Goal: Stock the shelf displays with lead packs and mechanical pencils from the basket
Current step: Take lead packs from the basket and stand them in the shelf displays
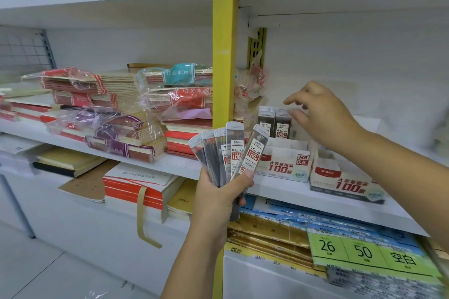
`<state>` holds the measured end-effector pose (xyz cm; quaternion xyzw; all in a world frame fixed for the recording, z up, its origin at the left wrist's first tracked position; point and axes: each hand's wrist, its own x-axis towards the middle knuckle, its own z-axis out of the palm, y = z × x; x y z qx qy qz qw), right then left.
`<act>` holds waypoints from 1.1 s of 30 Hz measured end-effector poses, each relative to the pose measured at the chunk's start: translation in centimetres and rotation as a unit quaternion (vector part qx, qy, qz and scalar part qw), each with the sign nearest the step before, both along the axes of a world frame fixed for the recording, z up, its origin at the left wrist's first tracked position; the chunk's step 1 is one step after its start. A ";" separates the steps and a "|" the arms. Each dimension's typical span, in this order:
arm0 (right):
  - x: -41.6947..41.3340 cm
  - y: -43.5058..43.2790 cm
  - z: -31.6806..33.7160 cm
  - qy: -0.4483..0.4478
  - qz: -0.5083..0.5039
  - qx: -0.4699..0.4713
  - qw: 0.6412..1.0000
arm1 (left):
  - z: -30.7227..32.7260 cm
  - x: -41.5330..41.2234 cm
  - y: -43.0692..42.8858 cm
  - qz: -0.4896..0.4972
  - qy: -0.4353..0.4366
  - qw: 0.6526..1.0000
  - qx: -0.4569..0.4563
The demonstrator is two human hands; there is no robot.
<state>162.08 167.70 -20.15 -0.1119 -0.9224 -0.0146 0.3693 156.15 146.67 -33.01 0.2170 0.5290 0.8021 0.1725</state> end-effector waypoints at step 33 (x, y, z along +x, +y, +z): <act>-1.0 0.4 0.8 -0.047 0.012 -0.037 0.998 | 0.0 0.3 0.5 -0.021 0.018 1.000 -0.015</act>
